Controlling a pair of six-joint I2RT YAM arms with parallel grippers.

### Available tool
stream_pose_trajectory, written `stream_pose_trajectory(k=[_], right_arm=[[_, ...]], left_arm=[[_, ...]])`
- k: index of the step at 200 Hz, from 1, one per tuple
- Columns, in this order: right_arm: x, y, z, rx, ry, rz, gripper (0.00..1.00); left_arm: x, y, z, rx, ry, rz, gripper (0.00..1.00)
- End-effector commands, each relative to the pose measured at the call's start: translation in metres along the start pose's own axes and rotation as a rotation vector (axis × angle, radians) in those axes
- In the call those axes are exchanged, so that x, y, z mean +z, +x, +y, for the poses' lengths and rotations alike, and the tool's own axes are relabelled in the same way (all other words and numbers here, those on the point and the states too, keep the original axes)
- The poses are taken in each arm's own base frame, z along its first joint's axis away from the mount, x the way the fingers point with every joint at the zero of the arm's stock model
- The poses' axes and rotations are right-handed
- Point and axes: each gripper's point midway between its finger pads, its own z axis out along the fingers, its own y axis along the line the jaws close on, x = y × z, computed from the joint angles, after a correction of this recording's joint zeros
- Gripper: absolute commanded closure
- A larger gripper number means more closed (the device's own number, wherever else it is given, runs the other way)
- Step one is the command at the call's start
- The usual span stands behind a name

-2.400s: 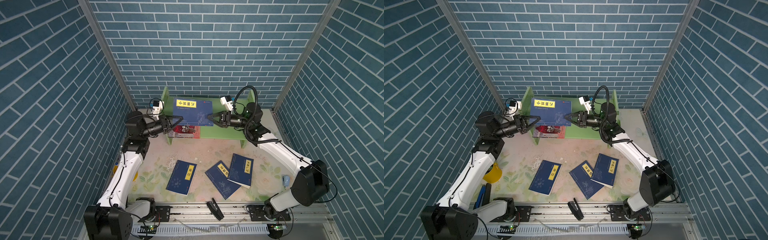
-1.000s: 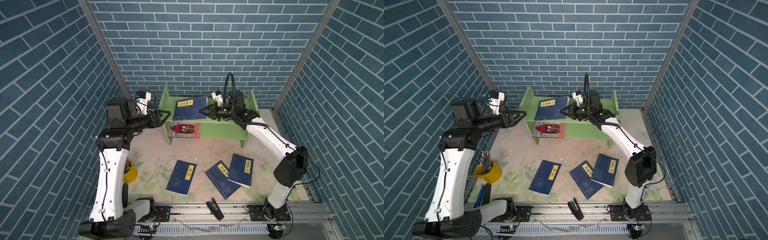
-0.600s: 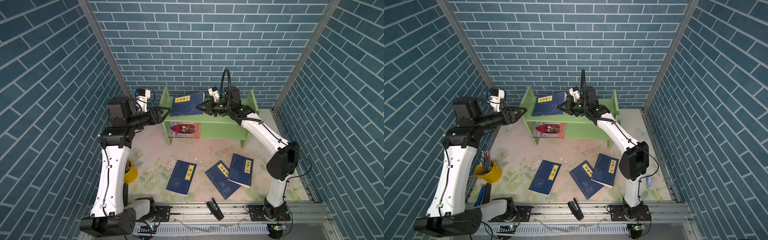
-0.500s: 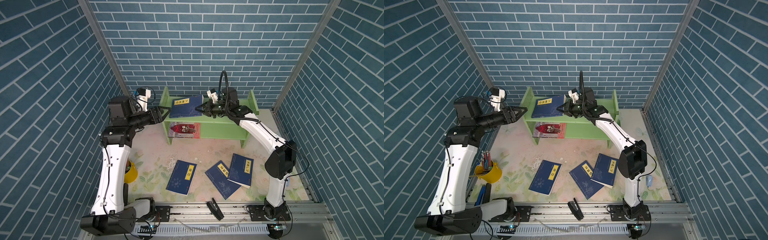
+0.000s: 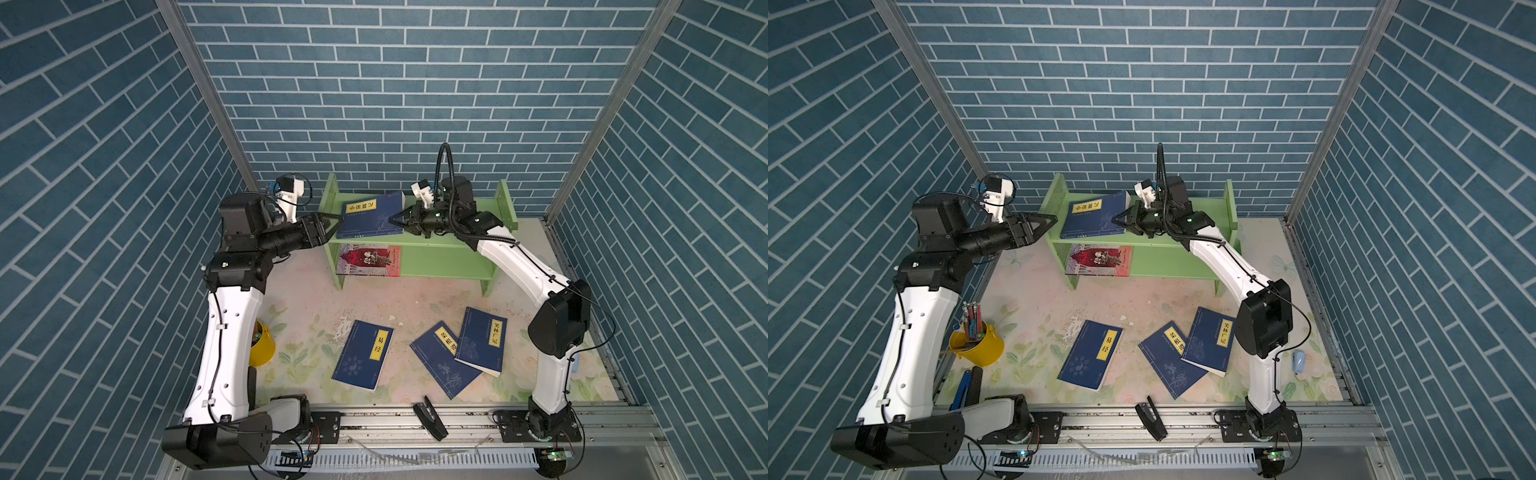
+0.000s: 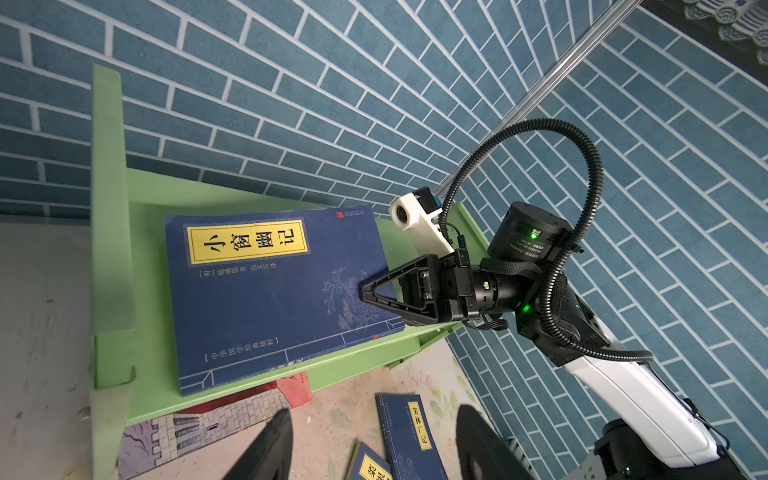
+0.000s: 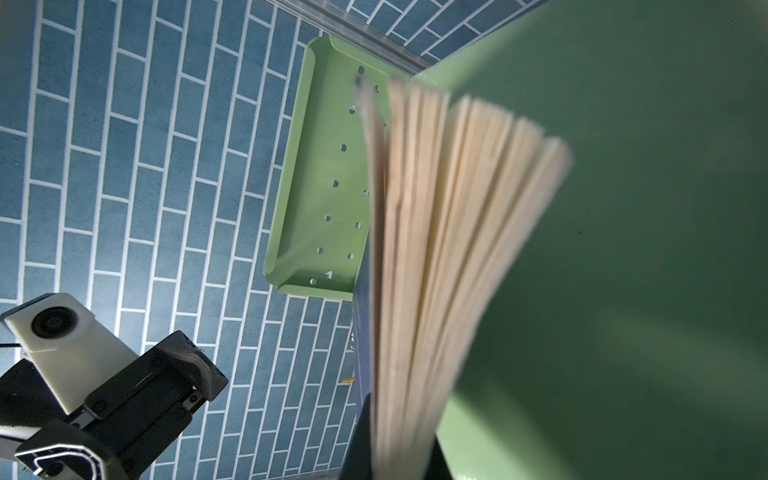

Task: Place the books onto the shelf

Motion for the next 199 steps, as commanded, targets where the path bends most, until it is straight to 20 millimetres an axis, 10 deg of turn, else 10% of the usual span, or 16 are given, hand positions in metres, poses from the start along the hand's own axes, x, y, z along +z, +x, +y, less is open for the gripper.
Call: stream_pose_trajectory(k=[1,111,199], right_arm=[[-0.013,0.002,0.024,-0.029,-0.024,-0.008,0.94],[-0.025,0.002,-0.003,-0.034,0.174,-0.040,0.43],[-0.047,-0.014,-0.034,-0.163,0.457,-0.091,0.39]], left_arm=[[0.003,-0.003,0.005,-0.013,0.009,-0.024,0.36],[0.012,0.001,0.022,-0.076,-0.001,-0.056,0.36],[-0.003,-0.015,0.010,0.065,-0.059,-0.073,0.36]])
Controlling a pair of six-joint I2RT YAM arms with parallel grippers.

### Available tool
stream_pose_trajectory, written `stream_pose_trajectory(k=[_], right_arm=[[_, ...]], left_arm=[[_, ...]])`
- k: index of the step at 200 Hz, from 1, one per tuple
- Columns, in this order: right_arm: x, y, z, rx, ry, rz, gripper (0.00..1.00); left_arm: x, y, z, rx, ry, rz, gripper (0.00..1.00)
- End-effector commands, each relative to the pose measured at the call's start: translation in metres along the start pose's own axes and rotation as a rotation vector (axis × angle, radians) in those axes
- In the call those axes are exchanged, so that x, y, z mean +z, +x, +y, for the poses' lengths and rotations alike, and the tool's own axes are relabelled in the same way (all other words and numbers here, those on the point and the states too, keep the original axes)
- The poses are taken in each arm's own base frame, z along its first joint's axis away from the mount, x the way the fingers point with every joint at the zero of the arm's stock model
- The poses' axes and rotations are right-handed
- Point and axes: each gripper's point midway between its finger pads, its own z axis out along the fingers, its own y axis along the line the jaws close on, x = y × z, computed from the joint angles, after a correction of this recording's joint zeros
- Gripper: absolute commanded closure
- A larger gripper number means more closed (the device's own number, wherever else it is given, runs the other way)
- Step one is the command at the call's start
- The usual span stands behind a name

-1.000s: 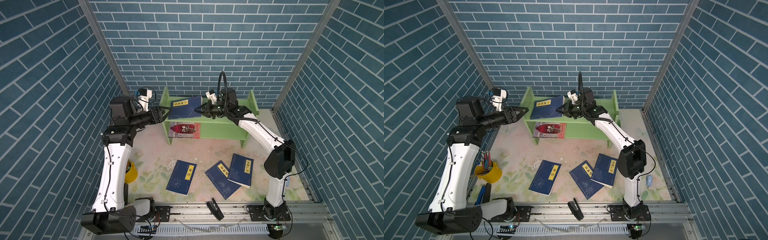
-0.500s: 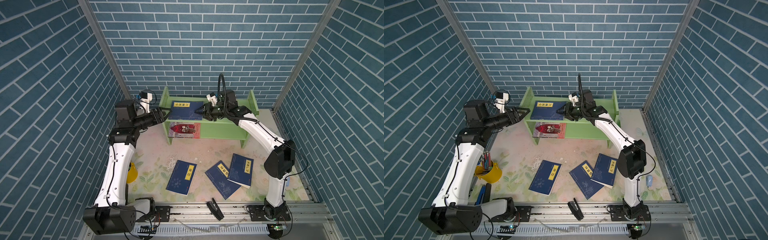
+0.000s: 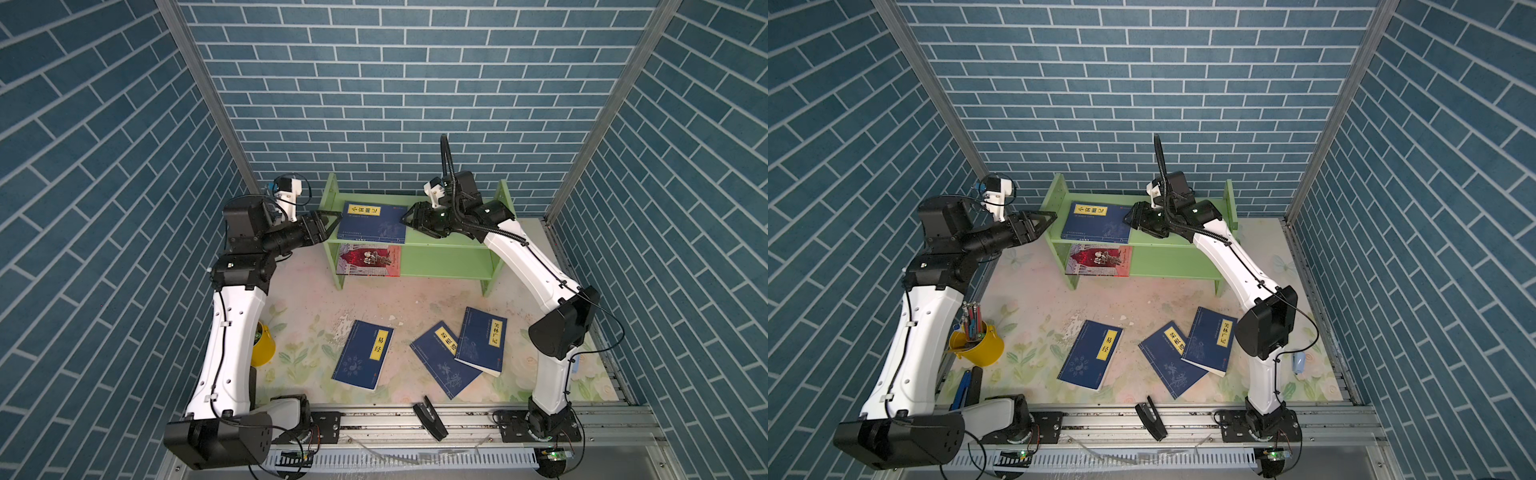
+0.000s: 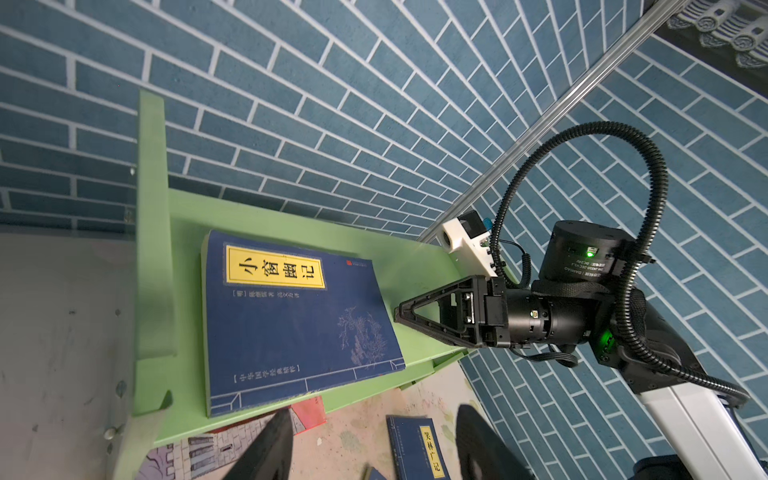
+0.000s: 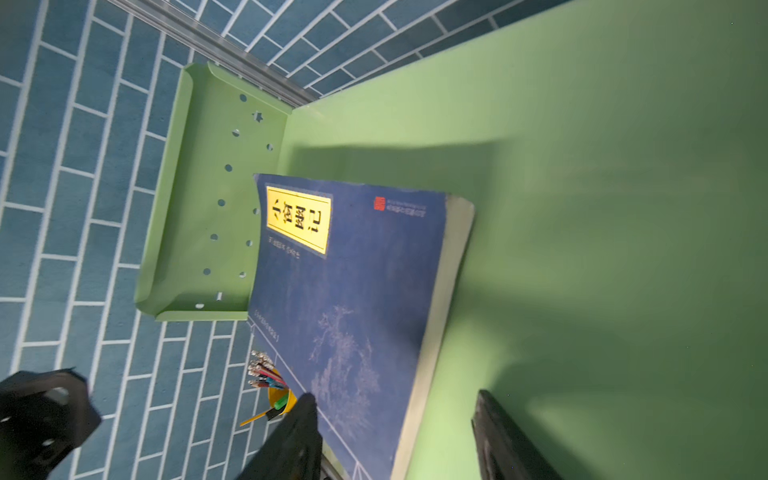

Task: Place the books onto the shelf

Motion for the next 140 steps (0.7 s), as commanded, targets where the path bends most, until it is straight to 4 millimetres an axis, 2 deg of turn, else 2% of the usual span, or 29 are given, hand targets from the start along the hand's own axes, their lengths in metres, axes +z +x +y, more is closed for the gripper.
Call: stream_pose_trajectory(k=[1,71,140], right_arm=[[-0.004,-0.004,-0.006,-0.073,0.060,-0.009,0.40],[0.024,-0.013,0.002,-0.080,0.005,0.029,0.42],[0.035,-0.011,0.001,-0.067,-0.015,0.052,0.44]], left_arm=[[-0.006,-0.005,-0.002,0.044,-0.023,-0.012,0.36],[-0.010,-0.002,0.006,0.024,-0.045,-0.010,0.36],[-0.009,0.000,0.012,0.008,-0.052,-0.008,0.36]])
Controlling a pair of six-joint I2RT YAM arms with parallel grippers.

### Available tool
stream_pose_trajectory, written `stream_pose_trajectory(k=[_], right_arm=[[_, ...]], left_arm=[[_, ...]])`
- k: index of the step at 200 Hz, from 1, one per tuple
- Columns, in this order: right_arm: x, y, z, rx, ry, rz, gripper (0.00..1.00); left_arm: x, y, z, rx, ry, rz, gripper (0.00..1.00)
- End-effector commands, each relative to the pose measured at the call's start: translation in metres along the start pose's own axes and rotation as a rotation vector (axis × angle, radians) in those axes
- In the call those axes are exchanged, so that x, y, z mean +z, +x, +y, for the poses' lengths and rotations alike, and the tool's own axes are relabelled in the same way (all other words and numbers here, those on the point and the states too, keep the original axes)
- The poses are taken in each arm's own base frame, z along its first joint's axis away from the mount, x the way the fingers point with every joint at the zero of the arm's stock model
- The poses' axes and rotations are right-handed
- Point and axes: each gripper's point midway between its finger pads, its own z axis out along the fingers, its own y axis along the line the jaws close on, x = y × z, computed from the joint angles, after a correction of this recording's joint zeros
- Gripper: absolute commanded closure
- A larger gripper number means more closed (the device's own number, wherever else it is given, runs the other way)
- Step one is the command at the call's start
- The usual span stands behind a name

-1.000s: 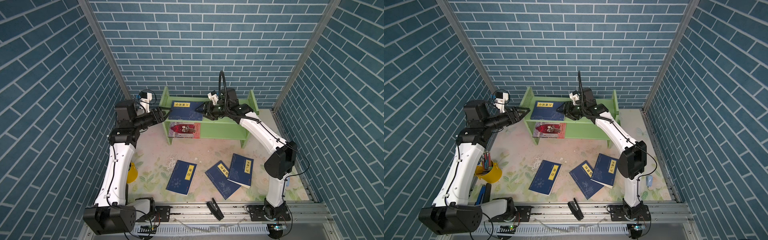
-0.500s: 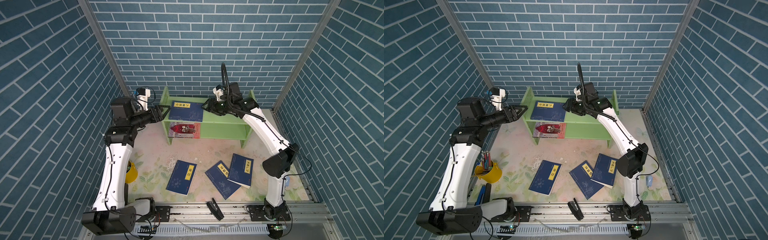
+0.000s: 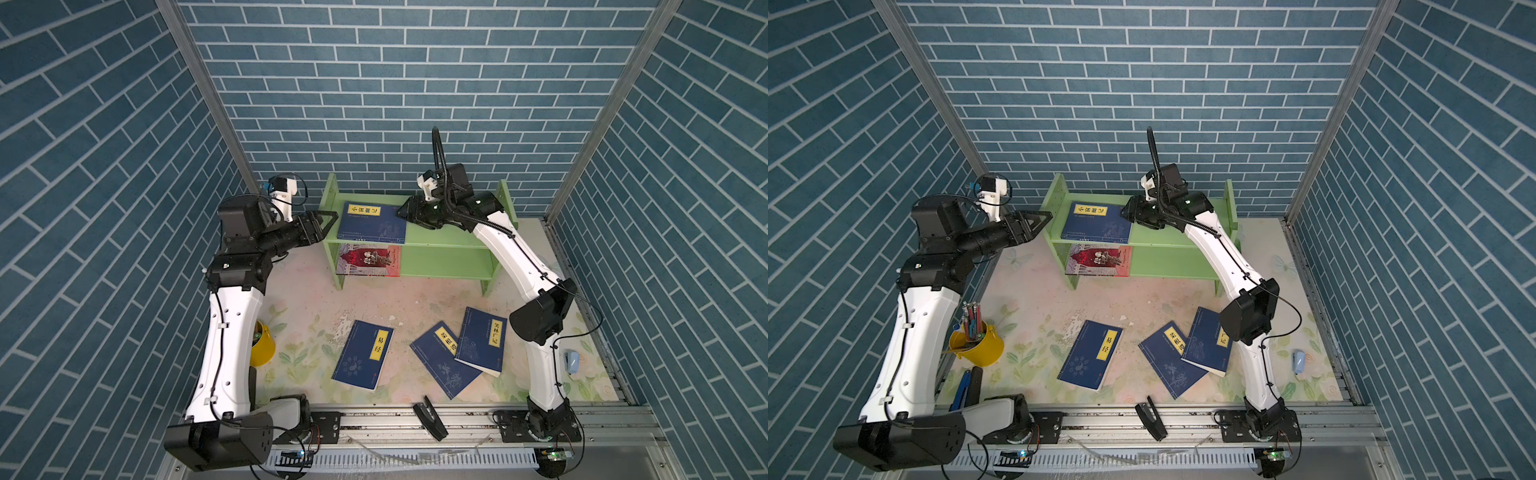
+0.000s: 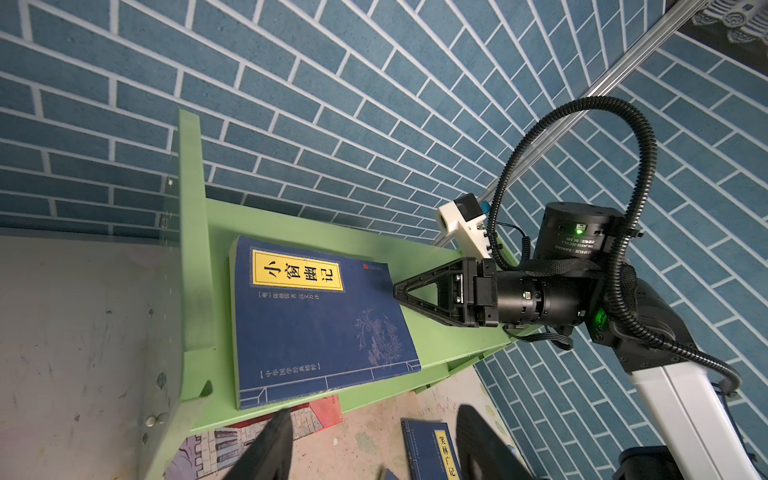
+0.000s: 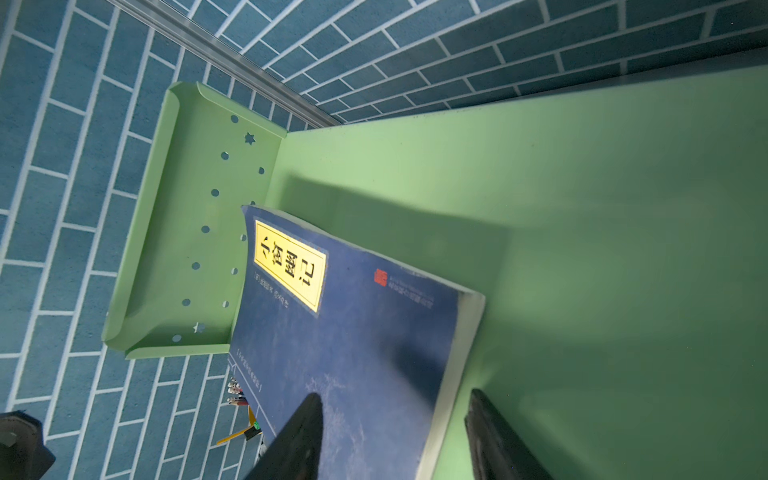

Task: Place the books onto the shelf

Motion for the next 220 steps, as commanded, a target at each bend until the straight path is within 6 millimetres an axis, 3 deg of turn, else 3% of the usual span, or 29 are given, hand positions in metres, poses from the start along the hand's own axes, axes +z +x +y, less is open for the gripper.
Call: stream_pose_trajectory(k=[1,97,103,153,190,194,220], right_arm=[[0.007,0.007,-0.002,-0.018,-0.006,0.041,0.44],[0.014,0.004,0.021,-0.016,-0.103,0.038,0.46],[0.027,0.008,0.014,-0.004,-0.095,0.059,0.46],[0.032,0.009,0.018,0.001,-0.107,0.060,0.46],[0.029,0.012,0.005,0.011,-0.014,0.038,0.44],[0.015,0.008,0.014,0.001,-0.025,0.014,0.44],[0.001,0.013,0.019,0.002,-0.034,-0.001,0.44]], left_arm=[[-0.003,0.000,0.001,0.010,-0.004,-0.004,0.36],[-0.002,0.001,0.003,0.004,-0.002,-0.011,0.36],[-0.002,0.001,0.004,0.004,-0.004,-0.013,0.36],[-0.003,0.001,0.005,0.007,-0.011,-0.017,0.36],[-0.009,0.006,0.022,0.111,-0.125,-0.003,0.37],[-0.009,0.008,0.025,0.132,-0.137,0.006,0.37],[-0.014,0.023,0.039,0.259,-0.208,0.072,0.37]])
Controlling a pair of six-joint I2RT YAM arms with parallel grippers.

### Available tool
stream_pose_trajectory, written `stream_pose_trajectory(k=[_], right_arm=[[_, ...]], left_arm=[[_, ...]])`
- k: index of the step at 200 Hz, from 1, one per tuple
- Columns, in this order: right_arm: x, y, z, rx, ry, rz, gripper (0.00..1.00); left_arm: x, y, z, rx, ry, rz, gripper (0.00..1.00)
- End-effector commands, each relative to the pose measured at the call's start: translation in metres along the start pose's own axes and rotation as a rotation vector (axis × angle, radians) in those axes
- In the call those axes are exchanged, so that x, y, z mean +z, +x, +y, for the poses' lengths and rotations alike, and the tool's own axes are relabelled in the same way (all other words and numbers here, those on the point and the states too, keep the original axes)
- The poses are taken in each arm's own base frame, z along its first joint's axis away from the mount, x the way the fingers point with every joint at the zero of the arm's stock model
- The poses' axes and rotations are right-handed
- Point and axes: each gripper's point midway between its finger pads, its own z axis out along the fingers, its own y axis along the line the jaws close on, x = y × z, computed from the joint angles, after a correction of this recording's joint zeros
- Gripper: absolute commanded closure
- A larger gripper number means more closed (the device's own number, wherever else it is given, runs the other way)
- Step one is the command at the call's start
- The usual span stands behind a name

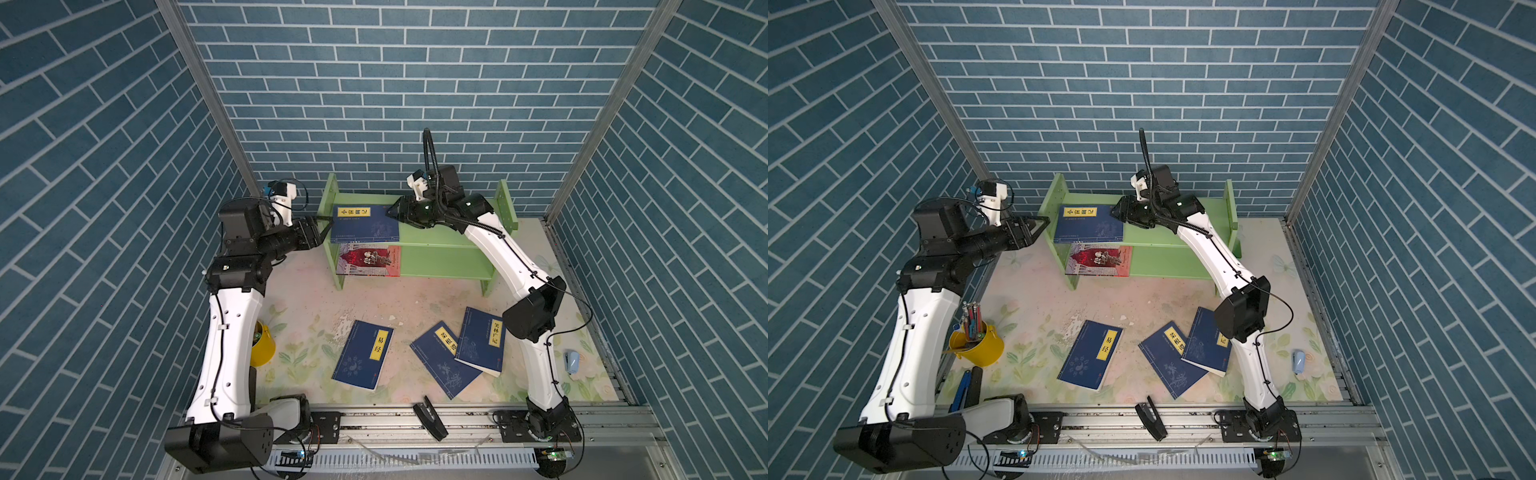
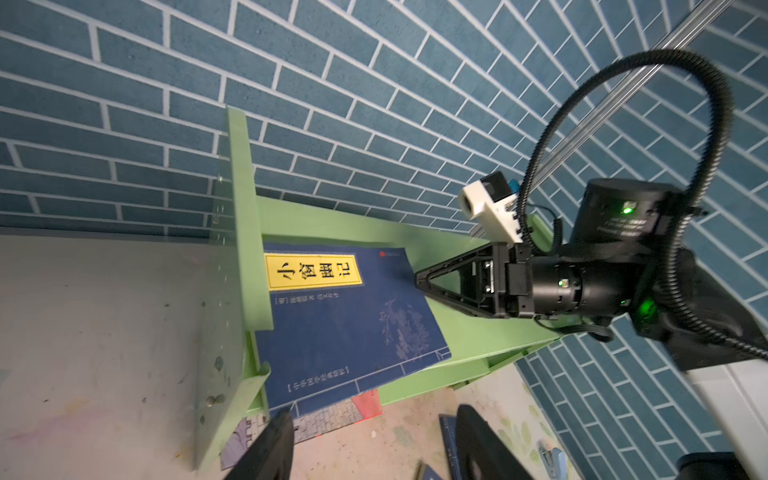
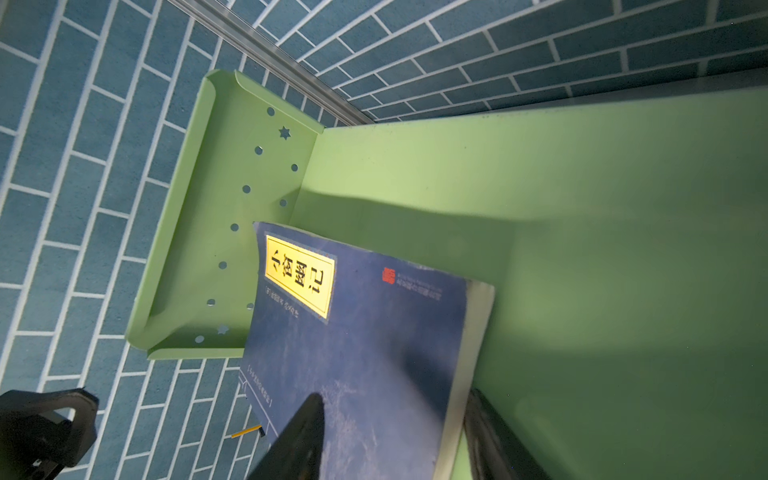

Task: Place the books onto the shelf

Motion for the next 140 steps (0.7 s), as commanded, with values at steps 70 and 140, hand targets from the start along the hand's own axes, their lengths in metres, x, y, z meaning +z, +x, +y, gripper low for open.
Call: stream_pose_trajectory(k=[70,140], right_arm=[[-0.015,0.031,0.008,0.051,-0.021,0.047,0.44],[-0.007,0.032,0.016,0.041,-0.038,0.060,0.44]], left_arm=[[-0.004,0.021,0.023,0.098,-0.093,0.053,0.37],[-0.006,0.014,0.017,0.088,-0.081,0.029,0.37]])
